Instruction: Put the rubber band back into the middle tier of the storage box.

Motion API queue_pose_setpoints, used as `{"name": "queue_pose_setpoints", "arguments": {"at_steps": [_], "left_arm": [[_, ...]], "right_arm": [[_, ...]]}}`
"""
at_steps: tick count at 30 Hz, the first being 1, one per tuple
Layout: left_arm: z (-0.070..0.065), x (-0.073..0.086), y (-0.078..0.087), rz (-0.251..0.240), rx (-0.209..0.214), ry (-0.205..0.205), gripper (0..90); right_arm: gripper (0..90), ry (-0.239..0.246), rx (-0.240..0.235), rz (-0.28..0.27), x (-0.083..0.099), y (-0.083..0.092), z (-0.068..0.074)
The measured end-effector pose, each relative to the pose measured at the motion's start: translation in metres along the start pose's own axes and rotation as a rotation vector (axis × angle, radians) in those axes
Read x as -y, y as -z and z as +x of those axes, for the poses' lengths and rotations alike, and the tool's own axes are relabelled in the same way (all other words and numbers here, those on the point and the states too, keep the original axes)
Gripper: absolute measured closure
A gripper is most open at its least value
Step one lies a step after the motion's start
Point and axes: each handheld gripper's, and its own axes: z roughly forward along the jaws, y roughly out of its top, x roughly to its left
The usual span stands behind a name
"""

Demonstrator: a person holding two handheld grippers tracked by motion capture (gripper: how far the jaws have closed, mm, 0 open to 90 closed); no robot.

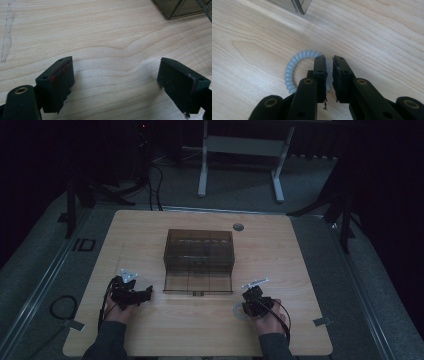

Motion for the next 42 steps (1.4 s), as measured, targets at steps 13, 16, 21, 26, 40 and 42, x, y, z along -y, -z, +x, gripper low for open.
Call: {"name": "queue_pose_setpoints", "arguments": {"at_steps": [13, 16, 21, 26, 40, 42], "left_arm": [[0.0, 0.0, 0.0, 0.0, 0.0, 0.0, 14.0], [0.0, 0.0, 0.0, 0.0, 0.0, 0.0, 14.0], [0.0, 0.0, 0.0, 0.0, 0.0, 0.0, 14.0], [0.0, 0.0, 0.0, 0.0, 0.0, 0.0, 14.0], [0.0, 0.0, 0.0, 0.0, 0.0, 0.0, 14.0], [0.0, 0.0, 0.0, 0.0, 0.0, 0.0, 14.0]], "right_arm": [[78.0, 0.01, -0.018, 0.047, -0.004, -0.001, 0.001], [77.8, 0.014, -0.018, 0.071, -0.006, -0.001, 0.0], [77.1, 0.032, -0.021, 0.111, -0.01, -0.002, 0.0], [76.9, 0.048, -0.033, 0.146, -0.015, -0.003, -0.001], [77.2, 0.062, -0.06, 0.196, -0.021, -0.003, -0.001], [77.2, 0.065, -0.06, 0.205, -0.022, -0.003, -0.001]]}}
